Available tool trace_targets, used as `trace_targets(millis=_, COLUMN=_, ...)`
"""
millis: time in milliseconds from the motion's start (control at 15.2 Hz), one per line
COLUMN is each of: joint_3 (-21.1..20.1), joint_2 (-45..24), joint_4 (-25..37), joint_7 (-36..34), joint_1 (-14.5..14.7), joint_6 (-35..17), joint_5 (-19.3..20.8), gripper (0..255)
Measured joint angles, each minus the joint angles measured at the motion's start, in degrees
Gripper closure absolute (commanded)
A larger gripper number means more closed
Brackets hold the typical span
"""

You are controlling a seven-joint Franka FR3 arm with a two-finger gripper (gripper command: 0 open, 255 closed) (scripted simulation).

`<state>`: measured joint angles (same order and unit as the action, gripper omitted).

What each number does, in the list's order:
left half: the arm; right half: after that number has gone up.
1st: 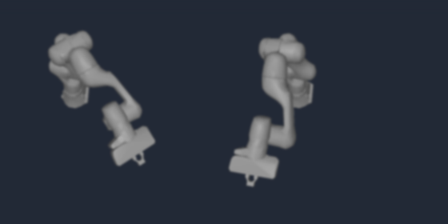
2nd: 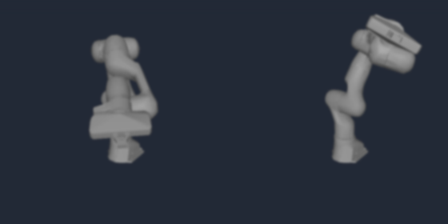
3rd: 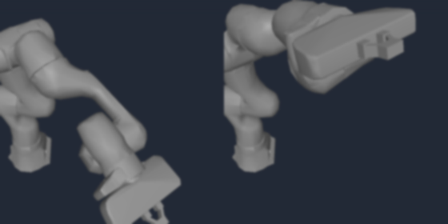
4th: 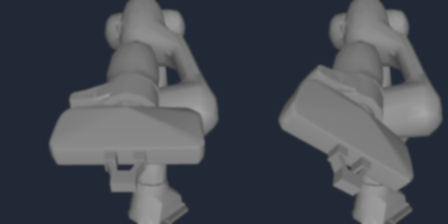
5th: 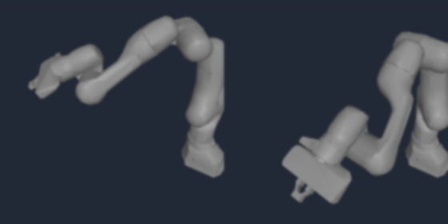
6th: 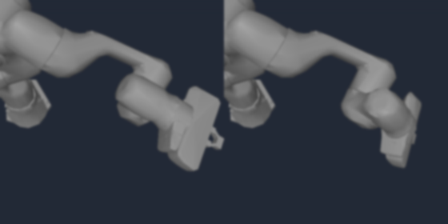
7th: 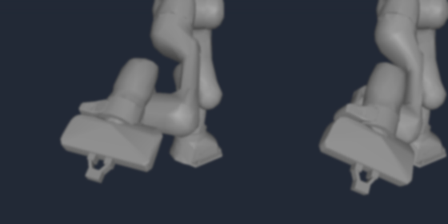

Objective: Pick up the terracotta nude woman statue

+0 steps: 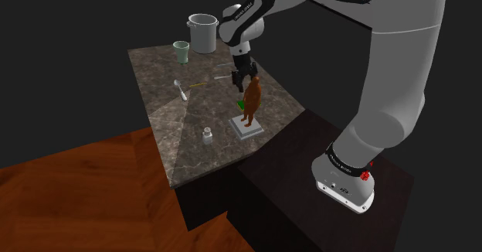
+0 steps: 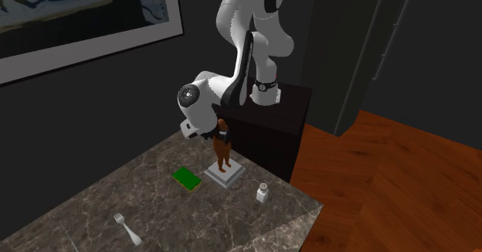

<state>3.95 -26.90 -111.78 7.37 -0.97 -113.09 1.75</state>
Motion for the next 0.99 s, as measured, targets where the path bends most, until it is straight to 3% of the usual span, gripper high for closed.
trace_targets(millis=66, joint_3=0.0, joint_2=-0.4, joint_4=0.0, joint_7=0.0, joint_1=0.0, joint_6=-0.3, joint_5=0.0, gripper=0)
trace_targets(millis=132, joint_3=0.0, joint_2=-0.6, joint_4=0.0, joint_7=0.0, joint_1=0.0, joint_6=-0.6, joint_5=0.0, gripper=255)
trace_targets(millis=990, joint_3=0.0, joint_2=0.4, joint_4=0.1, joint_7=0.0, joint_1=0.0, joint_6=0.5, joint_5=0.0, gripper=255)
